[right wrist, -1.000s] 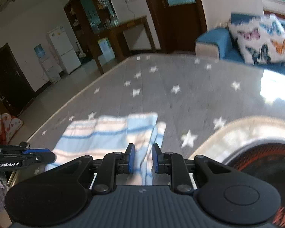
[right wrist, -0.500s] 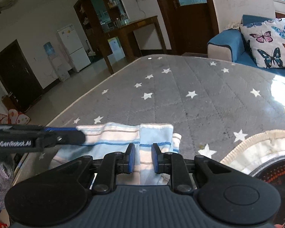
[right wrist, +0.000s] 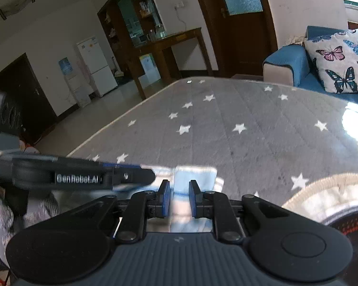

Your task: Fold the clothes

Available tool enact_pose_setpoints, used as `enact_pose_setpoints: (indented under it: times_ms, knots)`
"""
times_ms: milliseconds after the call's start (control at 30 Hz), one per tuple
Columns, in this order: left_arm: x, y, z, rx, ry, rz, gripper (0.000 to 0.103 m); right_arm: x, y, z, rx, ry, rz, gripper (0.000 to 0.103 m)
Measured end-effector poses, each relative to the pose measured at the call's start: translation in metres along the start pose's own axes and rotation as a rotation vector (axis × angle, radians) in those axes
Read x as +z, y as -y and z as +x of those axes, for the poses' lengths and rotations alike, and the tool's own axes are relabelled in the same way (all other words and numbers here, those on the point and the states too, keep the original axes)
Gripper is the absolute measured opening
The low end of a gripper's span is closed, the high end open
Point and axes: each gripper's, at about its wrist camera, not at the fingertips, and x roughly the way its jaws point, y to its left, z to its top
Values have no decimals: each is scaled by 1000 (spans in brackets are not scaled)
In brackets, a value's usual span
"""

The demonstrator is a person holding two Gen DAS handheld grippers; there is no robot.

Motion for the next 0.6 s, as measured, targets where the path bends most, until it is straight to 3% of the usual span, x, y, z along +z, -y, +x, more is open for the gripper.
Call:
enact_pose_setpoints:
  times_ms: [200, 600]
  knots:
    - [1, 2, -2, 7, -2, 0, 22, -1, 3, 13, -4, -50, 17, 15]
    - [-20, 19, -40, 23, 1, 46, 22, -13, -16, -29, -1, -101, -45, 16]
